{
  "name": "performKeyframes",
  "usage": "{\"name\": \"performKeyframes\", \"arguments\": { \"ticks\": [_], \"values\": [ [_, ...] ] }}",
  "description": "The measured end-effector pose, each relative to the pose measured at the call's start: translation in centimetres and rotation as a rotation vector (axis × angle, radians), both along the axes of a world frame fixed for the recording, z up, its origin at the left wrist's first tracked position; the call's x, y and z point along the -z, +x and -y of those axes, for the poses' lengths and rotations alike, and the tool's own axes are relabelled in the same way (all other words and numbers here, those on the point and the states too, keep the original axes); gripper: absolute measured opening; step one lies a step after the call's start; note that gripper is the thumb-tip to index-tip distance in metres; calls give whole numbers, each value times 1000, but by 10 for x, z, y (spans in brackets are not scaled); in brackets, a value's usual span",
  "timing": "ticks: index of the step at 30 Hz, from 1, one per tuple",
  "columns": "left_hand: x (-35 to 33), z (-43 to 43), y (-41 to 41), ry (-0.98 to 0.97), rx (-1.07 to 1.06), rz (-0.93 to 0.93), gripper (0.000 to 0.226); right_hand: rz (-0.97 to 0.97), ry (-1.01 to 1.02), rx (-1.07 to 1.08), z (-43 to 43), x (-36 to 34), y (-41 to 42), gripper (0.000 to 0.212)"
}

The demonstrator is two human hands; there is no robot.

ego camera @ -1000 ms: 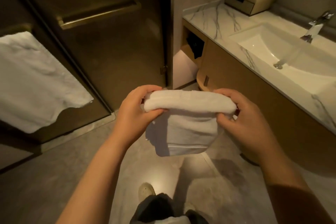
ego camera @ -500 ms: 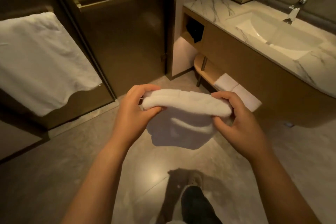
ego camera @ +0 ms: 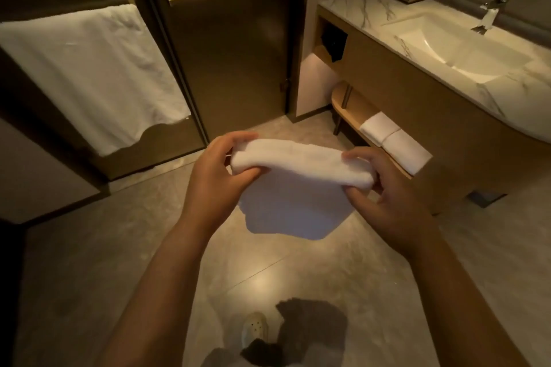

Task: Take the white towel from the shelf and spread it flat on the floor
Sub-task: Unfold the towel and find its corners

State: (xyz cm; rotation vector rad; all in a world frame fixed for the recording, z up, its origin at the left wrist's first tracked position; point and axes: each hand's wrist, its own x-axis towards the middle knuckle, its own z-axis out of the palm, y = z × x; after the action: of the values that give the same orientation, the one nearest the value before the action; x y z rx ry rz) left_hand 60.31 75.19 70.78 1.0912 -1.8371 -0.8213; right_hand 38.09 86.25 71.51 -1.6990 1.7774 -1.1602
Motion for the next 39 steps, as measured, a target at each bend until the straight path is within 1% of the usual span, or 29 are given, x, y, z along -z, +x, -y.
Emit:
{"name": "performKeyframes", "arguments": {
  "ticks": [3,8,12,16,19,23,30,35,39],
  "values": [
    [6,-41,-20,-8,-5,-12,41,21,-20,-15,-42,6,-21,38],
    [19,-104,-54,83,40,-77,49,-28,7,20,-110,11,-54,27],
    [11,-137,-59,71,68,-77,40,-1,23,49,-148,4,-60,21],
    [-3,-148,-52,50,81,-63,31,-1,-28,21,-163,-4,-54,23],
    [-10,-150,-44,39,89,-57,28,-37,-60,21,-167,-8,-46,22],
    [-20,-154,-28,-29,99,-31,21,-76,-80,31,-170,-13,-30,21],
    [-30,-155,-3,-94,71,-21,20,-106,-110,50,-166,-17,-7,16],
    [-33,-157,4,-197,29,6,24,-200,-168,85,-168,-19,1,16],
    [-37,-164,6,-123,29,-55,20,-221,-156,105,-170,-16,4,14]
  ]
}}
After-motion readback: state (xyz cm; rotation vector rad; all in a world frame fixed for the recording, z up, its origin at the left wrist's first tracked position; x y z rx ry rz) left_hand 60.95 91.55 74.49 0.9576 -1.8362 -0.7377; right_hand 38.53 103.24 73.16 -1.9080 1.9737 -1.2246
